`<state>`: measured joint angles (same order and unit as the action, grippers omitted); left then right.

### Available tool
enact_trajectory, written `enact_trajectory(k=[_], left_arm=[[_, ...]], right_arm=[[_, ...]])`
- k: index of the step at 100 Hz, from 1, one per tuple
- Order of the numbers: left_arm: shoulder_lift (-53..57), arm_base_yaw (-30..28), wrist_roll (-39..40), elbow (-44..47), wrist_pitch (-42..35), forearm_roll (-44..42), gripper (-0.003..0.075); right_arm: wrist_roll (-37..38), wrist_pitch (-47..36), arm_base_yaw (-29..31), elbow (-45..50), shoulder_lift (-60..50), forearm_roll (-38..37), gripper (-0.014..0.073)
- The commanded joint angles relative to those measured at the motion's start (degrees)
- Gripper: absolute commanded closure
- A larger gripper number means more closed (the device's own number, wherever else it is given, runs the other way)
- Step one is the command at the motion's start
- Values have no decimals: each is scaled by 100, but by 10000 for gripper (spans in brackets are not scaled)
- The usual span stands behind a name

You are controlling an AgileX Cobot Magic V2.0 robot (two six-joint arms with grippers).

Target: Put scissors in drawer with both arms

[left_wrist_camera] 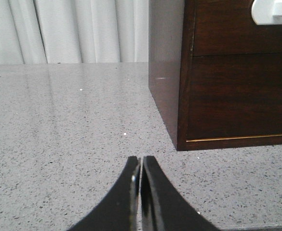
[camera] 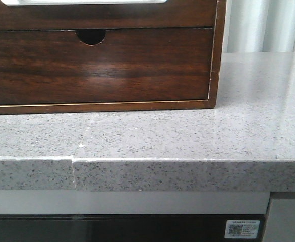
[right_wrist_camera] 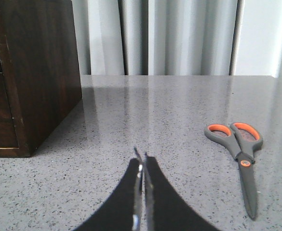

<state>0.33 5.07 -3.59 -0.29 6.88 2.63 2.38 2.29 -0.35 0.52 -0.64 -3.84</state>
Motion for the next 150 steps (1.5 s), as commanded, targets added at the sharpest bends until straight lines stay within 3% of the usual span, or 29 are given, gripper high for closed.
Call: enact_trajectory(k=[1,52,73,96,126,137,150], left_arm=[[173,16,70,209,-472,41,741],[173,16,70,209,-495,41,741],[173,16,70,-118,-986,525,741],[-24,16,70,-1307,-239,667,741],[-1195,16,70,-2825,1083,654,741],[-1653,16,23,-3157,1576,632,741],[-1939,16,23,-3262,1597,634,741]], right_arm=[[-29,-400,40,103,-126,-45,662],[-29,-510,40,92,-126,-11,662],[-29,-304,40,-395,-116,199,662],[-29,636,40,-1465,137,199,662],[-29,1905,40,-2774,1326,199,662],[-29,2406,40,-3161,1811,199,662],[-29,2586,40,-3363,2229,199,662]])
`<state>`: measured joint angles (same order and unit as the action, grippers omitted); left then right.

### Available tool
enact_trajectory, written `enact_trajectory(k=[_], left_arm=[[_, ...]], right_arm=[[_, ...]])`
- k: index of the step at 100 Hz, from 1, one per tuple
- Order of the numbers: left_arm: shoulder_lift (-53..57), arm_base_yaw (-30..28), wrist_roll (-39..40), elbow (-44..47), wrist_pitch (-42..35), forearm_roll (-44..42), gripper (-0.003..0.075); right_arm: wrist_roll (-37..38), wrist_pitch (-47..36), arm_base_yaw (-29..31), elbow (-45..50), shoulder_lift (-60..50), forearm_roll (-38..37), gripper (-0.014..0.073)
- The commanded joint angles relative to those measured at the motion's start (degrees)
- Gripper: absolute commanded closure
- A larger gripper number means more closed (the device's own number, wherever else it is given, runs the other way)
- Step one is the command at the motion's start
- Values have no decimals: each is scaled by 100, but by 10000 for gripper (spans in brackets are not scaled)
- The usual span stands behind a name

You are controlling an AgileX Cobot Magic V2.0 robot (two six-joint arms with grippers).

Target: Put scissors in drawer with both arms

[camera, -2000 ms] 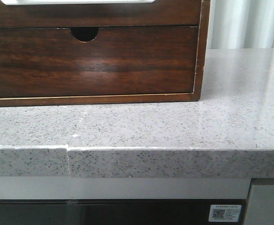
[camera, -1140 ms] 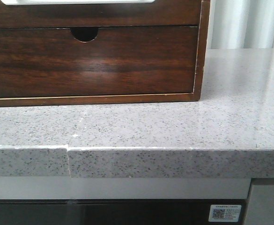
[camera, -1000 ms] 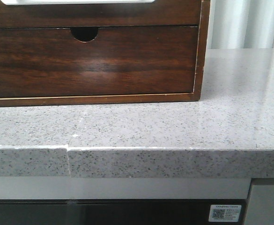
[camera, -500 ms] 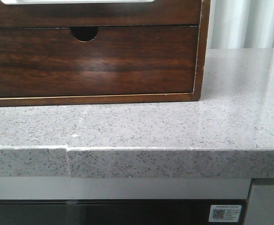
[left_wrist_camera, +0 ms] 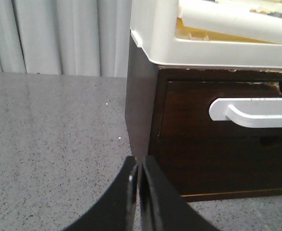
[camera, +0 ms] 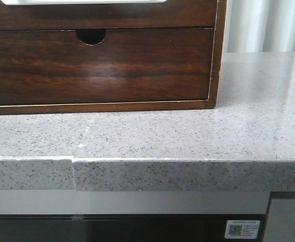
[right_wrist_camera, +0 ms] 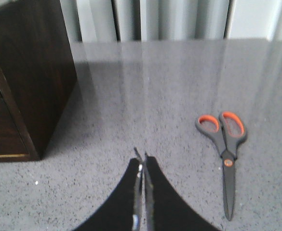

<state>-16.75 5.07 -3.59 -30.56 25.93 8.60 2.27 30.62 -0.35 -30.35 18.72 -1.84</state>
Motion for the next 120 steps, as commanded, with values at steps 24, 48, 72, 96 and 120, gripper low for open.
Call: enact_trajectory(k=[24,48,72,96,120], left_arm=[[-292,16,23,-225,-309,36,741],[-292,16,23,-225,-309,47,741],[-292,16,23,-225,-381,-123,736],[-301,16,23,-185,-461,-672,226],[-301,16,23,-185,-450,-646,83]], right_arm=[[-18,-349,40,-276,448,-2,662],[-18,-384,40,-276,459,-2,662],[-18,-488,40,-276,459,-23,636],[-18,-685,40,-276,459,-275,167],[-18,-702,40,-276,459,-275,37]])
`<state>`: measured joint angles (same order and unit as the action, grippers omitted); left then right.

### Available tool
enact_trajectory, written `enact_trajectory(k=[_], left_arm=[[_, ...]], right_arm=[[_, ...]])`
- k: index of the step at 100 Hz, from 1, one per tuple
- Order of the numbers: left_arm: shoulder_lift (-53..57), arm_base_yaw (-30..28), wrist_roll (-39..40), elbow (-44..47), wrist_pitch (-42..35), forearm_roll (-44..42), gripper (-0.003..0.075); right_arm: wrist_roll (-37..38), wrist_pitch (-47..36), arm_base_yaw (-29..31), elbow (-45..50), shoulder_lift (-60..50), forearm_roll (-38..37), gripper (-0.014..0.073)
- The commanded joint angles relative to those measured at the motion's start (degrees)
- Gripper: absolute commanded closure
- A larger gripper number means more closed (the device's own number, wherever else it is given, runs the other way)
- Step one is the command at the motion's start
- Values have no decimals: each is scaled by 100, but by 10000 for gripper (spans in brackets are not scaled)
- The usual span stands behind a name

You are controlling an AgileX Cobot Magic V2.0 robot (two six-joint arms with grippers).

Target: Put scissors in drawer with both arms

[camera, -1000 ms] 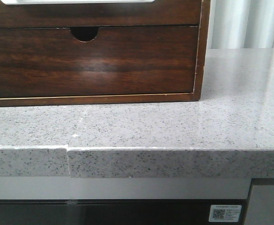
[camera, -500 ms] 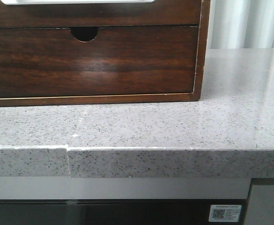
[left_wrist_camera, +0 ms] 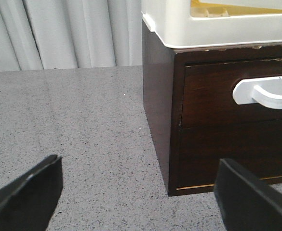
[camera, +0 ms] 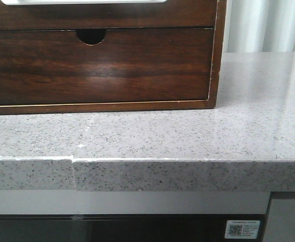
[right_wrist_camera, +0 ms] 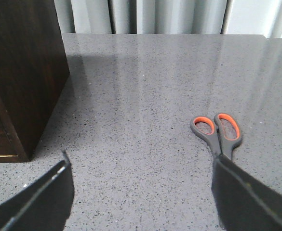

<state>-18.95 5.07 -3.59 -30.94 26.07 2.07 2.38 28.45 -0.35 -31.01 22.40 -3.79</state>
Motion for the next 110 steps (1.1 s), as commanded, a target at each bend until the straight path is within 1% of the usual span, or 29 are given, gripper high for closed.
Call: enact_trajectory(k=[1,13,22,27,46,53,60,75,83,96,104,110], left_arm=[[-80,16,23,-147,-463,7,83],[-80,16,23,-147,-490,114,83],[-83,16,23,-147,-600,608,83],[-94,16,23,-147,-600,1209,83],[-358,16,23,-16,-676,4181,83],[-541,16,23,75,-665,5143,83],[-765,16,23,128,-587,5749,83],[-1281,16,-7,128,-413,6385,83],[-1531,27,-275,128,-338,6713,83],[-1913,38,-1091,128,-169,7847,89],[-2108,38,-1761,128,-28,8508,128],[-2260,38,-2046,128,81,8973,168]], right_arm=[[-29,-485,40,-210,91,-80,37],[-29,-485,40,-210,91,-69,37],[-29,-476,40,-210,91,-69,37],[-29,-498,40,-210,91,-14,37],[-29,-508,40,-210,91,20,37],[-29,-508,40,-210,91,50,37],[-29,-508,40,-210,91,95,37],[-29,-508,40,-210,91,238,37],[-29,-508,40,-210,91,307,37],[-29,-508,40,-210,91,330,37],[-29,-508,40,-210,91,330,37],[-29,-508,40,-210,91,330,37]])
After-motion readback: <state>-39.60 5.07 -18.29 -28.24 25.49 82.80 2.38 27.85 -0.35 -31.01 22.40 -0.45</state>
